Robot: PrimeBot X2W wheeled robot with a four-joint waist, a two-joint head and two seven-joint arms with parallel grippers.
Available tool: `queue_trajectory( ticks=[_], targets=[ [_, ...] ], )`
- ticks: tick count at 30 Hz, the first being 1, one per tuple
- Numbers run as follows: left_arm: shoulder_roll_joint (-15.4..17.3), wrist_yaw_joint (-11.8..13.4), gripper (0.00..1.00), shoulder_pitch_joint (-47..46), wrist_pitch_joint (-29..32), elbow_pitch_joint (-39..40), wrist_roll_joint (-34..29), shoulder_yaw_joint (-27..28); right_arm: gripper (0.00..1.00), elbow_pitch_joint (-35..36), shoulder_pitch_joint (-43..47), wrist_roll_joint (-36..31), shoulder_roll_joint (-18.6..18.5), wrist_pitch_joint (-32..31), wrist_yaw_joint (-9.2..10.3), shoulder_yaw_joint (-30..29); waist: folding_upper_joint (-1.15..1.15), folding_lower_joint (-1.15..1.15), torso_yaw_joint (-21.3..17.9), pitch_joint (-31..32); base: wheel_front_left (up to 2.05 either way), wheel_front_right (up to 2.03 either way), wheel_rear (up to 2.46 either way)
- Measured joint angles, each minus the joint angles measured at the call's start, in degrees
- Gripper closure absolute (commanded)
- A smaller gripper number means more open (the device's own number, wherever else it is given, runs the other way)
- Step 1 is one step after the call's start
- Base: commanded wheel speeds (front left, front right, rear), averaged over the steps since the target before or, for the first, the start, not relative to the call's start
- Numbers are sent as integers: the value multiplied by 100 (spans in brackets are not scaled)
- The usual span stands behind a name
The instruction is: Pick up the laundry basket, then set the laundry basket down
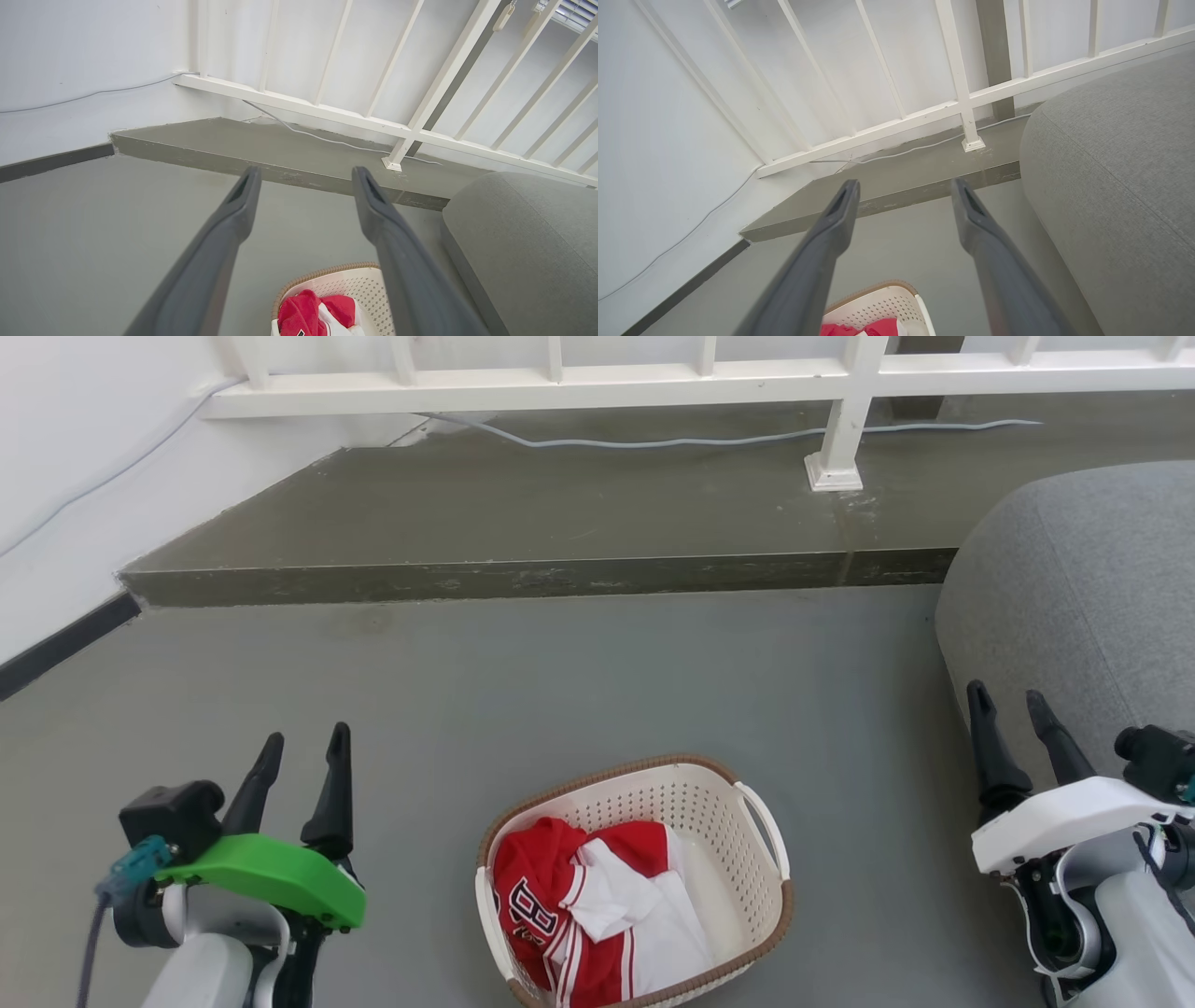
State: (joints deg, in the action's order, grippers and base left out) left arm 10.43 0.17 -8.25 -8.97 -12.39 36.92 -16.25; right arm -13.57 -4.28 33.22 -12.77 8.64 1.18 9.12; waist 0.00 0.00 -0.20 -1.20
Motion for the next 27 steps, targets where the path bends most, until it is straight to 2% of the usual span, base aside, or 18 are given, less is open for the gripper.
queue_trajectory(
  ticks=[3, 15, 27],
  targets=[
    [-1, 42, 0, -1, -19, 0, -52, -34, 0, -12, 0, -77, -1, 42, 2, 19, 0, 0, -1, -3, 0, 0, 0],
    [-20, 238, 0, -13, -256, -41, -812, -269, 0, -112, -1, -931, -22, 288, 241, 132, 0, 0, 0, -36, 0, 0, 0],
    [-25, 409, 0, -123, -498, -225, -1592, -458, 0, -218, -7, -1749, -74, 520, 355, 261, 0, 0, 33, -47, 0, 0, 0]
  ],
)
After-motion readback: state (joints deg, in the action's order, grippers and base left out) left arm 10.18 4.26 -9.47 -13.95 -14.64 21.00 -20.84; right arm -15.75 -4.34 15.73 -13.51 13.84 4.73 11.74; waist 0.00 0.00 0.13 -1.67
